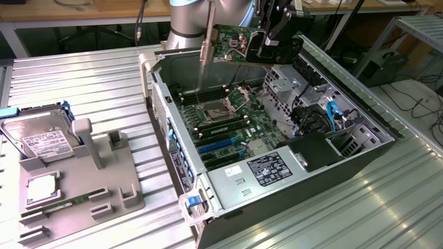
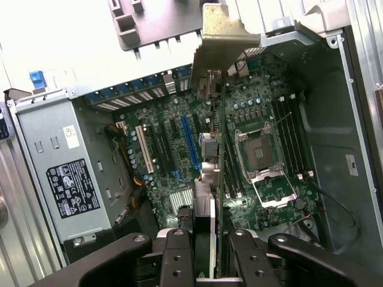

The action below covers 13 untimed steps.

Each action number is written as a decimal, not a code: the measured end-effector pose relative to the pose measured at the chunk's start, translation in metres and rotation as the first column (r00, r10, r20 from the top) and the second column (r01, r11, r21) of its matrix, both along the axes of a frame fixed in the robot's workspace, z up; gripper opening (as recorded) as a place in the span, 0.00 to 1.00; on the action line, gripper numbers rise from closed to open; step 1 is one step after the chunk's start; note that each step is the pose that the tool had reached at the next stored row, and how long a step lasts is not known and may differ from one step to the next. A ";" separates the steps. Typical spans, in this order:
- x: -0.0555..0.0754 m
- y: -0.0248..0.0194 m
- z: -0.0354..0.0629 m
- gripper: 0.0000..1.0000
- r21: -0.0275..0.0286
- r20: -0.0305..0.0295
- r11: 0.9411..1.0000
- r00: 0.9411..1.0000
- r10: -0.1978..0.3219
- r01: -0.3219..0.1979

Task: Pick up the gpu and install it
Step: 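Insert the gpu into the slot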

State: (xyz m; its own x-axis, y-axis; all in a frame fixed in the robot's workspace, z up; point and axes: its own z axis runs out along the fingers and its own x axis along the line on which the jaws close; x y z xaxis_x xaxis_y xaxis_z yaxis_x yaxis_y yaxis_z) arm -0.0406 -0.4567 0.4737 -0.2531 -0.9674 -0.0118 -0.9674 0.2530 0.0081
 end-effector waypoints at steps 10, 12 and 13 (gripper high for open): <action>0.000 -0.0007 0.0000 0.27 0.000 0.000 0.994 0.994 0.105 -0.105; 0.000 -0.0009 0.0000 0.27 0.000 0.000 0.992 0.992 0.123 -0.123; 0.000 -0.0009 0.0000 0.27 0.000 0.000 0.991 0.991 0.130 -0.130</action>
